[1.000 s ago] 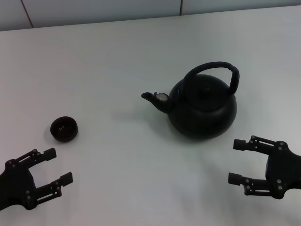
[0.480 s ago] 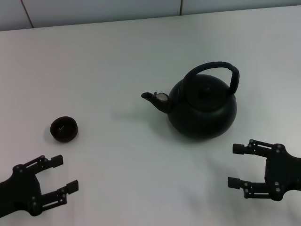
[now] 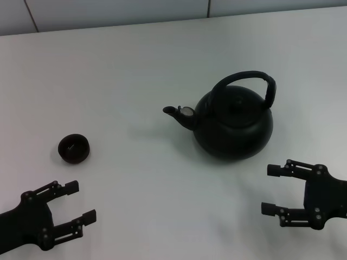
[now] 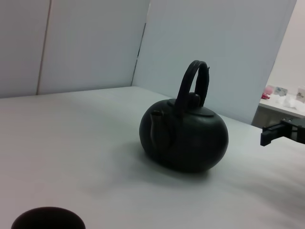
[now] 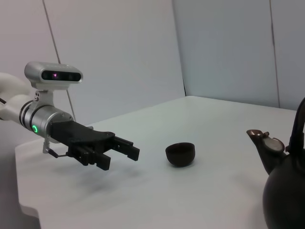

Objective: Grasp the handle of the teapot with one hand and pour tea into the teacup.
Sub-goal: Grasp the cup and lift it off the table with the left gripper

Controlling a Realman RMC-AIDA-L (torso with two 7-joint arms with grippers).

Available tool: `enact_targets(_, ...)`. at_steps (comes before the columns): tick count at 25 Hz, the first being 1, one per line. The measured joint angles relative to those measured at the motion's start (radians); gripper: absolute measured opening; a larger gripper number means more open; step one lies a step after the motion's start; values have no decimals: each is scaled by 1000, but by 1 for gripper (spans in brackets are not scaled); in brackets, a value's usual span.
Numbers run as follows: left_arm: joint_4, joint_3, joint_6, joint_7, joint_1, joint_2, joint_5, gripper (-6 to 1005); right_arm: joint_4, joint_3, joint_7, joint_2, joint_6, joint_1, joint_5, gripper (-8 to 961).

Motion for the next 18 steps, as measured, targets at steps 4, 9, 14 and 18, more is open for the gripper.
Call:
enact_targets(4,0,0,0,0,-2,-1,0,799,0,0,0,1,0,3,0,817)
enact_targets(9,0,0,0,0,-6,-1,0,799,1,0,0,2,-1,7,0,816)
enact_targets(14,0,-1,0,0,-8,-1,0,799,0,1,0,2,-1,9,0,816)
enact_targets(18,0,-1,2,0,-10,-3,0,800,-1,1,0,2,-1,10,0,815)
